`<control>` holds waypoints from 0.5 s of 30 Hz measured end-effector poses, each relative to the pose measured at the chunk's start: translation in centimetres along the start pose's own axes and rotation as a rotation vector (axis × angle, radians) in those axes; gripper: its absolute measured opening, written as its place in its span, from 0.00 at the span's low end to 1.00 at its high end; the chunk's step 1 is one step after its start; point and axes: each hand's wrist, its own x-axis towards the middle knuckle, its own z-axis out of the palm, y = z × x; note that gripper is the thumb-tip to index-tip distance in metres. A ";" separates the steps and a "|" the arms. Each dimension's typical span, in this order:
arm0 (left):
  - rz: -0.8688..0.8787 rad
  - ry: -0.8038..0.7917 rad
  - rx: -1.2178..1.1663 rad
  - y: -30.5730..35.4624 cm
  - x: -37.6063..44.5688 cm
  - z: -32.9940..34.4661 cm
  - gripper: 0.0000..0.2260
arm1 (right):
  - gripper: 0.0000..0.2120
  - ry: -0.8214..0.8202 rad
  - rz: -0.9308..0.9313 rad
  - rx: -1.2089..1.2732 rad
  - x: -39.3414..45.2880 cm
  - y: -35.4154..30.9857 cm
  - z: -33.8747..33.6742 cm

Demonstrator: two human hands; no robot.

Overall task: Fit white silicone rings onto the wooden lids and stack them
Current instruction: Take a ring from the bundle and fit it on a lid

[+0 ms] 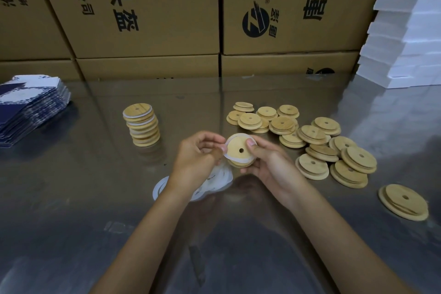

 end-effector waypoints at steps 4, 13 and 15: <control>-0.033 0.037 0.011 -0.5 0.0 0.1 0.04 | 0.14 -0.053 -0.009 0.061 0.0 -0.2 0.1; -0.113 0.093 -0.122 -1.1 0.2 0.9 0.04 | 0.09 -0.050 -0.024 0.107 0.0 -0.2 0.4; -0.036 0.109 -0.071 -1.2 0.2 0.7 0.04 | 0.11 0.001 -0.028 -0.036 0.0 -0.2 0.5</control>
